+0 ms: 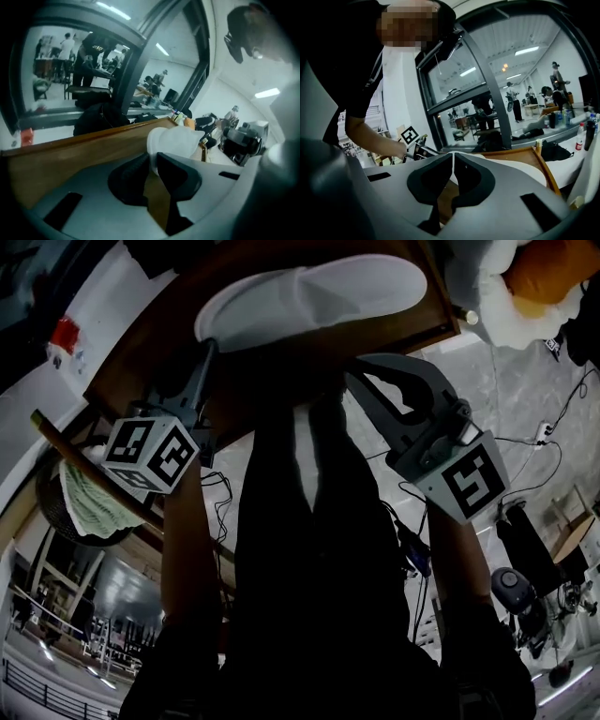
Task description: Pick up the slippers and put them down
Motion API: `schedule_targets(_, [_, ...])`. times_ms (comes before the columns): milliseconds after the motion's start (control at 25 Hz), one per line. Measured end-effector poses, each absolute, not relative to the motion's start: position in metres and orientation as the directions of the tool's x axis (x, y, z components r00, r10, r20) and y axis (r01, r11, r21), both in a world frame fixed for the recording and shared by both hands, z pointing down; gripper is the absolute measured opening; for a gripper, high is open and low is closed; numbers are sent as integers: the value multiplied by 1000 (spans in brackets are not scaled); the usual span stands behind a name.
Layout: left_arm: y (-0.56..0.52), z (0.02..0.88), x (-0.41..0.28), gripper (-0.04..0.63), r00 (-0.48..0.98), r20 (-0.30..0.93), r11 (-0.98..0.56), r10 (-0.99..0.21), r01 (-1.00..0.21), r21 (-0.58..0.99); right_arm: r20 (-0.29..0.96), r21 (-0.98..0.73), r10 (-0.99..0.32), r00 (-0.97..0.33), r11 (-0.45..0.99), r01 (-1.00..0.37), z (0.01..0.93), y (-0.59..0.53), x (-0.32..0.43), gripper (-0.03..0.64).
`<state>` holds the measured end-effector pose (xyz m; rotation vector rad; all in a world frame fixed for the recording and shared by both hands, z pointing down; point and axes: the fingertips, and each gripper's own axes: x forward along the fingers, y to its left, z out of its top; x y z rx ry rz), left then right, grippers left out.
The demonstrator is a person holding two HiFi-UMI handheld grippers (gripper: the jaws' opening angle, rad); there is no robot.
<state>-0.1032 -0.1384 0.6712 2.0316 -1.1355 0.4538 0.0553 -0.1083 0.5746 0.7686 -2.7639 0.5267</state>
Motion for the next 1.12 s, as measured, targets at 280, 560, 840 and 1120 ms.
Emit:
schedule_targets(280, [-139,685,-98,91,402,750,-434,-525,-885,170,317,-264,-415,-853,825,-500,577,-97,52,26])
schedule_targets(560, [-148,700,-105,103,322,797,-528,-511,-849,5,316,-269,-418,-852,821,-503,582,-86,47,26])
schedule_targets(840, [-155,700,-115,115,293,800,-528,-523,-849,-35,324,-257,-433,-841,815,-519,580,-72,54,26])
schedule_targets(1120, [-136,657,-98,61,452,750,-613,-484,-786,78,308,-196,-473,-826,817,-542,532,-72,54,26])
